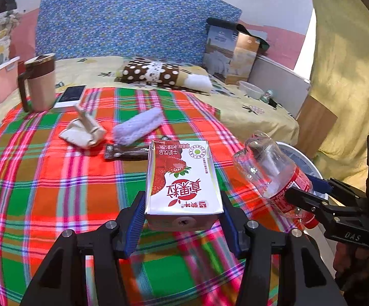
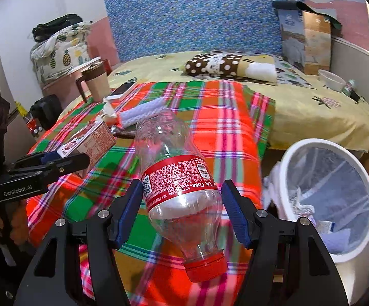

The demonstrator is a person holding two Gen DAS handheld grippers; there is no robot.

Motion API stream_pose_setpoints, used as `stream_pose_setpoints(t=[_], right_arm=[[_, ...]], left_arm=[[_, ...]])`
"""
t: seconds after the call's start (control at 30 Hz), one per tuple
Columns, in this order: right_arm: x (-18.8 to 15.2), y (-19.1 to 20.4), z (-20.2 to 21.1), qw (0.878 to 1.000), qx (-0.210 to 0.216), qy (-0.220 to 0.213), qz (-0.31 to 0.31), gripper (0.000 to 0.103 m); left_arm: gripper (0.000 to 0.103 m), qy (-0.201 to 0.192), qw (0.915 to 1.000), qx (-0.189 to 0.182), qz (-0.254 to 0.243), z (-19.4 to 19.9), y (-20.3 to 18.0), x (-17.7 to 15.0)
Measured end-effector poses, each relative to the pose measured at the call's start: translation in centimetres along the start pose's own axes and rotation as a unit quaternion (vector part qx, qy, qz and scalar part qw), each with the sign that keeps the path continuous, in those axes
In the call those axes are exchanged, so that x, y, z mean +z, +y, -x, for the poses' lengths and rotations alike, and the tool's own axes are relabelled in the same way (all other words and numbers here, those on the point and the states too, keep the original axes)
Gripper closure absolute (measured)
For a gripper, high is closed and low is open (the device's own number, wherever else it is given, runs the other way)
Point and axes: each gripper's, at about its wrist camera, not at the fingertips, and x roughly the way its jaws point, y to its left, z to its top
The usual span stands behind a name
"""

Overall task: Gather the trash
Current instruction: 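Carry the juice carton in the left gripper and bottle in the right over the bin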

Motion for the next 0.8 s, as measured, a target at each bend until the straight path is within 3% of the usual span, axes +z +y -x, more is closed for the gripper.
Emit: stream_pose_setpoints(t=[0.8], right_arm=[[-2.3,-9.7,4.6,0.990,-0.102,-0.029,-0.094,0.038]], left_arm=[[0.049,0.020,0.9897,-0.093,-0.107,-6.0,-13.3,2.4]])
